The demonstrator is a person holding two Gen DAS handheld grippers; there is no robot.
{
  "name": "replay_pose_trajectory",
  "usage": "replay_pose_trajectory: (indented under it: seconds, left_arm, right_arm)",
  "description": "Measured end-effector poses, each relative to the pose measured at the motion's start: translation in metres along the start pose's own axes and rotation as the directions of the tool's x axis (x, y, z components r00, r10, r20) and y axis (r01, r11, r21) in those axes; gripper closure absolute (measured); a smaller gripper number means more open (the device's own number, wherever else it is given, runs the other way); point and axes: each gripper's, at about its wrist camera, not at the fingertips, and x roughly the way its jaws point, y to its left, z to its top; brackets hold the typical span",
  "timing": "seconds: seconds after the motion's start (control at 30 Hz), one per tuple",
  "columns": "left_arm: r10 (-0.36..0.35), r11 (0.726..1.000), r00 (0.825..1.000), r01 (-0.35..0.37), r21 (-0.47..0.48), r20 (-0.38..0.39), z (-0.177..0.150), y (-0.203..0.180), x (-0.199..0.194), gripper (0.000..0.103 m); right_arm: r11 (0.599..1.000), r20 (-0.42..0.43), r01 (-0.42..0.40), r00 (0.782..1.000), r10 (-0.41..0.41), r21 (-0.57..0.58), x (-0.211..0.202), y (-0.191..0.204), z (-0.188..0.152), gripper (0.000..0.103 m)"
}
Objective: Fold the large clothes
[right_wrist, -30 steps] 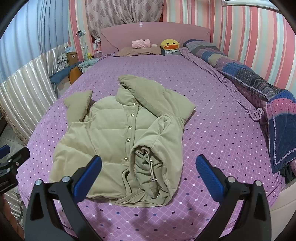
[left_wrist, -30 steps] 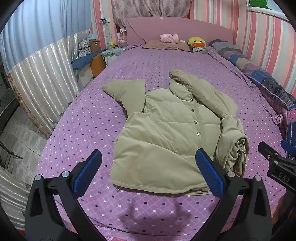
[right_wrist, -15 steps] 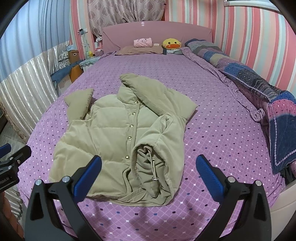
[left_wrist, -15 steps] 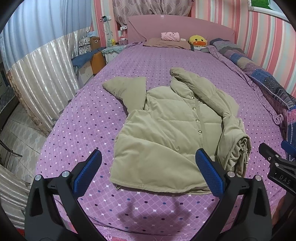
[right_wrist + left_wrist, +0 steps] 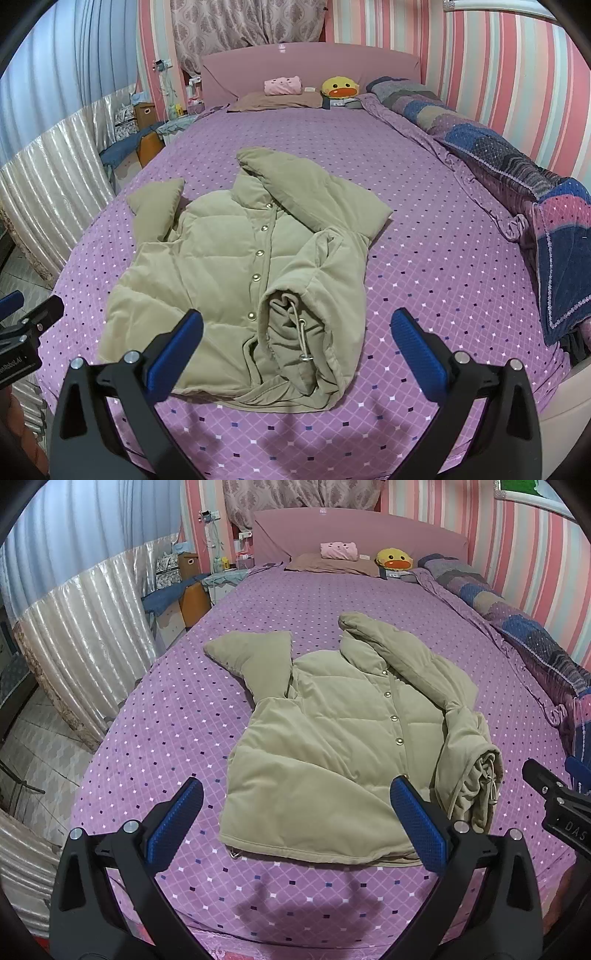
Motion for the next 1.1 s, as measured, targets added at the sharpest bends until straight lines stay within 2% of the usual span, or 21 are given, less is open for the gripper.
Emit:
replay_pose_trajectory:
  seconds: [1.1]
  left_arm:
    - [0.01,1.0,1.0,-0.01,-0.001,-0.013,0.002,0.001,0.014,0.003]
  right_arm:
    - [1.0,-0.009,0.008,1.0,-0.008,-0.014,0.008,0.002,0.002,0.002]
